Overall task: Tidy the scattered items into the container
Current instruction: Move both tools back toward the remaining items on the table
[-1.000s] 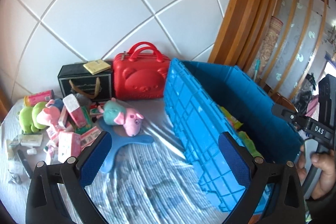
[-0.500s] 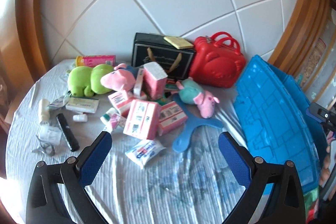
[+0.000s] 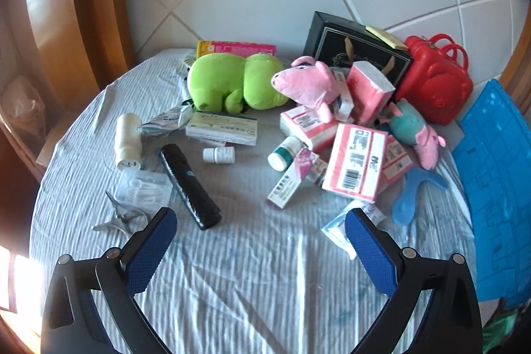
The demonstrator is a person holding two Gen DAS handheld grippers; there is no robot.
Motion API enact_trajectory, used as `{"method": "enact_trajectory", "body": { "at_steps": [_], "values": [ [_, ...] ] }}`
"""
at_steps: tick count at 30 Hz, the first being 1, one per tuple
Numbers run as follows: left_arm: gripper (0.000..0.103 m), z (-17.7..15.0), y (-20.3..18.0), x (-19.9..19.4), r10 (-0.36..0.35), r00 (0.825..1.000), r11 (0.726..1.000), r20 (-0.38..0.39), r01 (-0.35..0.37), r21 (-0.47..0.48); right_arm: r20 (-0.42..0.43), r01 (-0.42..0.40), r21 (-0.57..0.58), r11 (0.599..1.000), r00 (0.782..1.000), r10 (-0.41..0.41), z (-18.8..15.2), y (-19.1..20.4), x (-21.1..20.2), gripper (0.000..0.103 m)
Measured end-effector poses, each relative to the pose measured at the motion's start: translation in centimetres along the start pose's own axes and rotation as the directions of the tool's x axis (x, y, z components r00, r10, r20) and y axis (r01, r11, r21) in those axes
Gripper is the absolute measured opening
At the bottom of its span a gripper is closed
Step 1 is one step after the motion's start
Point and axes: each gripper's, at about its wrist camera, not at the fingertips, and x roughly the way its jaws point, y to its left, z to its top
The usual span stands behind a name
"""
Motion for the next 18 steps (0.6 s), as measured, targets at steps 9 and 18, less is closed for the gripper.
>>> {"method": "enact_trajectory", "body": {
  "at_steps": [9, 18],
  "values": [
    [0.103, 0.1, 4.9, 7.8, 0.051, 0.996, 0.994, -0.071, -0.058, -0.094, -0.047, 0.064, -0.008, 0.998, 0.997, -0.064, -2.0, 1.7, 6.6, 0.089],
    [0.102, 0.3, 6.5, 14.2, 0.081, 0.986, 0.988, -0.148, -0.099, -0.118, -0.121, 0.115, -0.038, 0.993, 0.986, -0.119, 0.2, 3.5, 18.1, 0.089]
  ]
}}
